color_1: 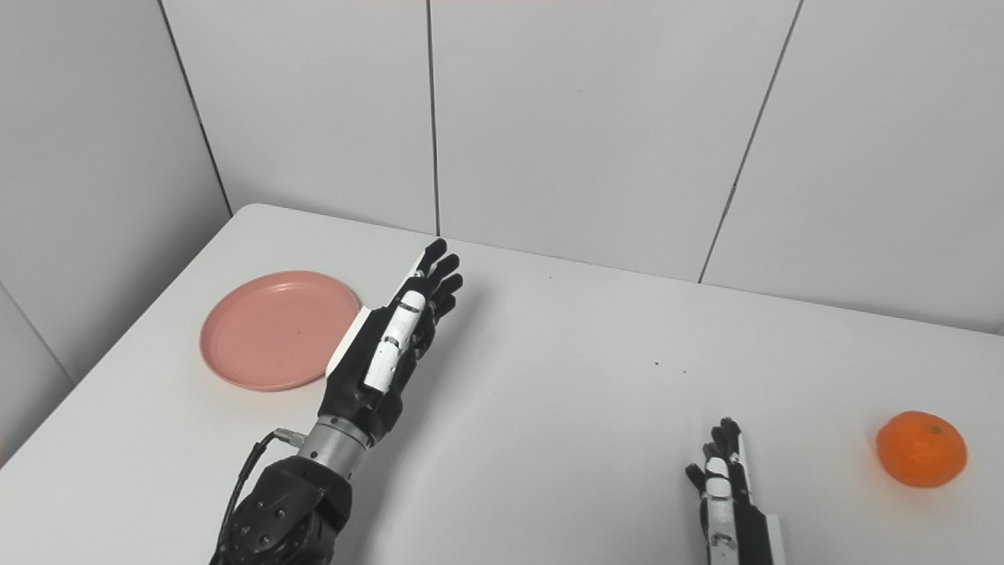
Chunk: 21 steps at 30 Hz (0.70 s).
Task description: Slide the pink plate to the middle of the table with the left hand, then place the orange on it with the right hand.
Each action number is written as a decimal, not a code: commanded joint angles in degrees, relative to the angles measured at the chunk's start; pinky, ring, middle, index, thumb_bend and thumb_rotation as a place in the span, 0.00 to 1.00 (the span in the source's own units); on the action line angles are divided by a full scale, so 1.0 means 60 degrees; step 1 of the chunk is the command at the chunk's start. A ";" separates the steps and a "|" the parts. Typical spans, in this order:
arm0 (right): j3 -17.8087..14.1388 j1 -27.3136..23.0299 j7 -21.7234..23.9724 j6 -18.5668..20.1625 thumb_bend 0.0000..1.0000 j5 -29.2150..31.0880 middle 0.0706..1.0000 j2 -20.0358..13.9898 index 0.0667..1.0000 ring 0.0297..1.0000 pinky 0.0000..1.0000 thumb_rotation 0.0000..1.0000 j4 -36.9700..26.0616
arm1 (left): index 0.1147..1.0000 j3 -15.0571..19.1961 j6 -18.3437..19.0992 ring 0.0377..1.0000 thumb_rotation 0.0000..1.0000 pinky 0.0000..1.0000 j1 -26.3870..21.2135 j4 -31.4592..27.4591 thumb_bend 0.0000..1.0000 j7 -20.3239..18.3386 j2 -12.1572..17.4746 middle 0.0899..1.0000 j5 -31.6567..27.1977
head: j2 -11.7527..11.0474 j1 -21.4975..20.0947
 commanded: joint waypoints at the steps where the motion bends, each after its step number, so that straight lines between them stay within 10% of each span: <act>1: -0.0052 -0.0056 0.0080 -0.0337 0.20 0.0074 1.00 -0.0024 1.00 1.00 1.00 1.00 -0.0091 | 0.95 0.0194 0.0084 0.96 1.00 0.97 -0.0499 -0.0378 0.39 0.0018 0.0194 0.97 -0.0051 | -0.0001 -0.0002; 21: -0.0032 -0.0079 0.0033 -0.0170 0.19 0.0115 1.00 -0.0056 1.00 1.00 1.00 1.00 -0.0136 | 0.91 0.2441 0.0013 0.93 1.00 0.93 -0.1415 0.0407 0.39 0.0208 0.1612 0.93 -0.1511 | -0.0124 0.0080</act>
